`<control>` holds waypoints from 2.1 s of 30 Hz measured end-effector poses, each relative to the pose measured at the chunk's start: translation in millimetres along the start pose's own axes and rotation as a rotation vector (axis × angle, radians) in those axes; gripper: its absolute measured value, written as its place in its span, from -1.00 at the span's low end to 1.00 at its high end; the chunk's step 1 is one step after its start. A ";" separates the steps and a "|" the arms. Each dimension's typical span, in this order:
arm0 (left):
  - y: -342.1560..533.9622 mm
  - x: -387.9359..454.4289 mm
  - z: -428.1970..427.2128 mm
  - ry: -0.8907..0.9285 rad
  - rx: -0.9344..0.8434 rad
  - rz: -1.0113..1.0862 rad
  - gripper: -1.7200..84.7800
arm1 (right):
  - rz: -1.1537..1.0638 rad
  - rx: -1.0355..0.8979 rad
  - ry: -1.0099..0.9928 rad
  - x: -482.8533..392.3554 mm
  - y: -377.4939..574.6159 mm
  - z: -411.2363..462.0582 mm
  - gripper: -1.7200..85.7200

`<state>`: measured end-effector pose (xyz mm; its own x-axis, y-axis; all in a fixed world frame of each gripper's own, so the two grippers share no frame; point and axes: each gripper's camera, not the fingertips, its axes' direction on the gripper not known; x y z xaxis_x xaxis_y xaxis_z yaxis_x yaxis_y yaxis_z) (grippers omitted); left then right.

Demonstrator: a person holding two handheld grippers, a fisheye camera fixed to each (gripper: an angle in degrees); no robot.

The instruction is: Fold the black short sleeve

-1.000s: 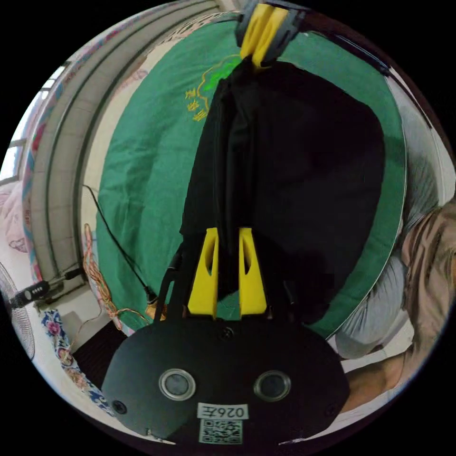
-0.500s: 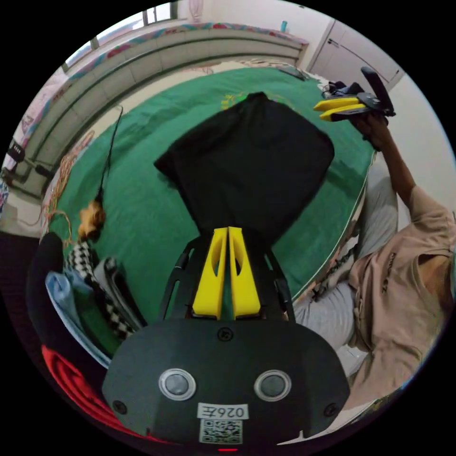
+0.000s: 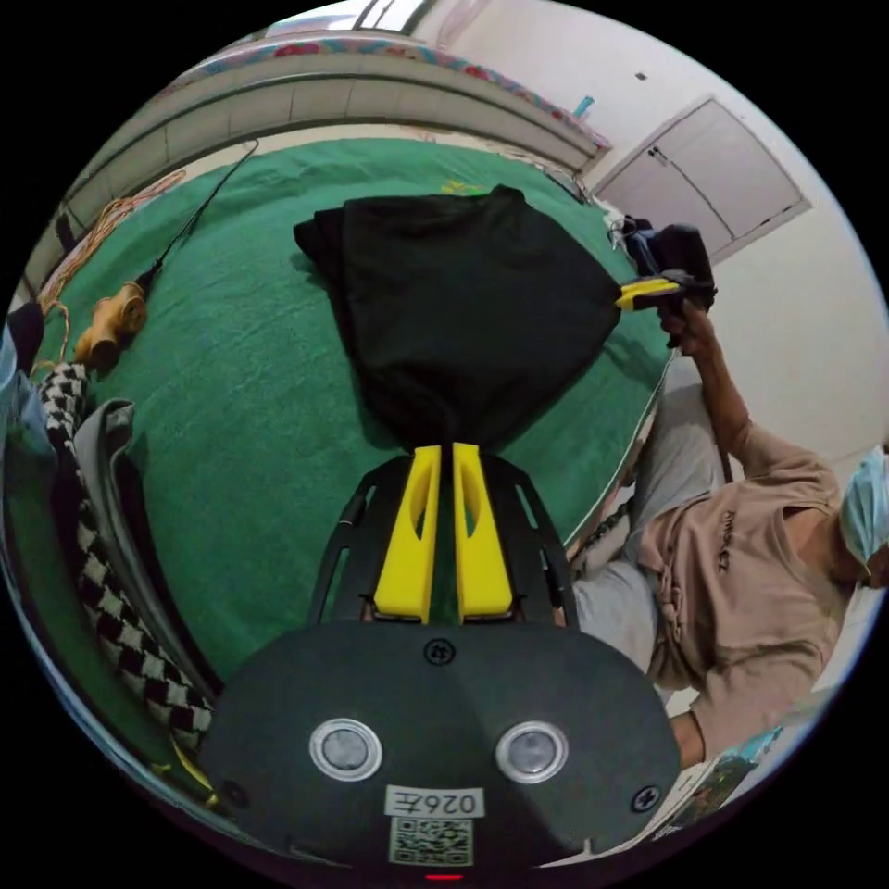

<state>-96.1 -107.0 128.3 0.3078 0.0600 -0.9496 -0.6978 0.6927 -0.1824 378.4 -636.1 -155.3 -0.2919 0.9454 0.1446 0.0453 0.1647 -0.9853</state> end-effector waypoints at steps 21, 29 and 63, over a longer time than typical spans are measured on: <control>-95.1 64.0 28.1 -0.626 -0.001 0.073 -0.96 | 0.040 0.189 0.020 54.7 0.9 -61.6 -0.93; -84.2 -74.3 2.9 0.063 0.355 -0.125 -0.52 | 0.176 0.306 -0.068 102.7 17.9 -95.6 -0.67; -138.2 242.4 -36.5 -0.178 0.532 0.205 -0.81 | -0.247 0.453 0.223 -146.2 112.6 -284.7 -0.94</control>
<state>51.3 -214.4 -86.0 0.3369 0.3184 -0.8861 -0.3491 0.9162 0.1965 698.2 -675.7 -261.5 -0.0302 0.9386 0.3437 -0.4277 0.2986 -0.8532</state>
